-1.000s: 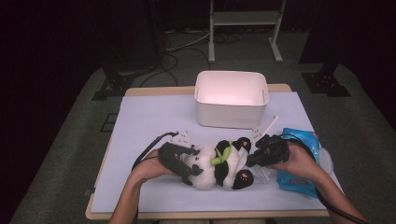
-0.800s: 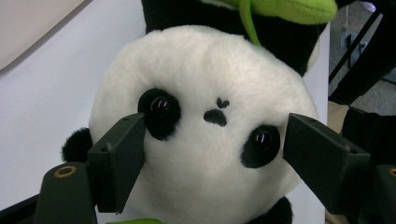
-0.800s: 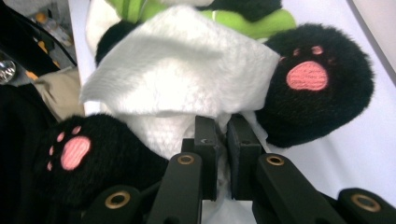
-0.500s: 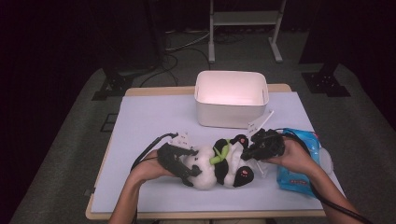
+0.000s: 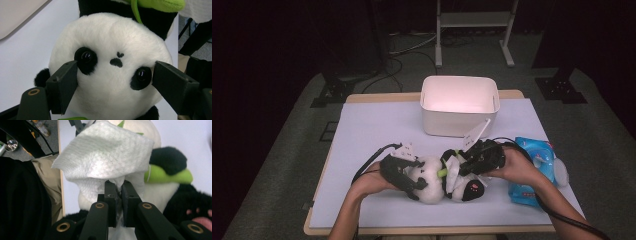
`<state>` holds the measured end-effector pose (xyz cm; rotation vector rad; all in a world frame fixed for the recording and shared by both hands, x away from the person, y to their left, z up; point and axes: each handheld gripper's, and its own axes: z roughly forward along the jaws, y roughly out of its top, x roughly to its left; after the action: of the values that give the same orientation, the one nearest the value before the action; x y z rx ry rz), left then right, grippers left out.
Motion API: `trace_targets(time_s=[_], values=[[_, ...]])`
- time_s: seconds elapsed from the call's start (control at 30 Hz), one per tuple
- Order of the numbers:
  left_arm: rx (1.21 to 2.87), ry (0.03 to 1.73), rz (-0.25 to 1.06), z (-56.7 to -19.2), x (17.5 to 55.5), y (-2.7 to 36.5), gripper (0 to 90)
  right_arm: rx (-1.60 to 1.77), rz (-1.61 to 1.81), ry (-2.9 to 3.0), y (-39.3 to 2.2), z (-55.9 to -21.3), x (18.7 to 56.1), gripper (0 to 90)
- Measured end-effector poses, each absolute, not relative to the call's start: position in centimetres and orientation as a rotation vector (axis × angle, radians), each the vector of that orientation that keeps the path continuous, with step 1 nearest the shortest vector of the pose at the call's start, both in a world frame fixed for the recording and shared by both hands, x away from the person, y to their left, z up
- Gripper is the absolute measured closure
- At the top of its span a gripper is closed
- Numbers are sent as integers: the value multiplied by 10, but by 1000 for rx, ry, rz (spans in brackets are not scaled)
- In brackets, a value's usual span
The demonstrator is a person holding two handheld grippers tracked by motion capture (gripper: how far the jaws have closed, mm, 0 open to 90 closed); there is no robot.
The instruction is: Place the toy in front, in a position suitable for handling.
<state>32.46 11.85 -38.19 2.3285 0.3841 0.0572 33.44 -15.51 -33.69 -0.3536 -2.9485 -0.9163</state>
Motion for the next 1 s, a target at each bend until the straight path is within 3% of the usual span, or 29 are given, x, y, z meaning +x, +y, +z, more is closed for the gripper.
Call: trace_targets(time_s=[0.6,1.0], values=[[2326,392,61,-382,324,117,206,-527,-881,-2897,-207,-360,330,837],[2331,396,65,-382,324,118,205,-506,-859,-2943,-200,-354,331,837]])
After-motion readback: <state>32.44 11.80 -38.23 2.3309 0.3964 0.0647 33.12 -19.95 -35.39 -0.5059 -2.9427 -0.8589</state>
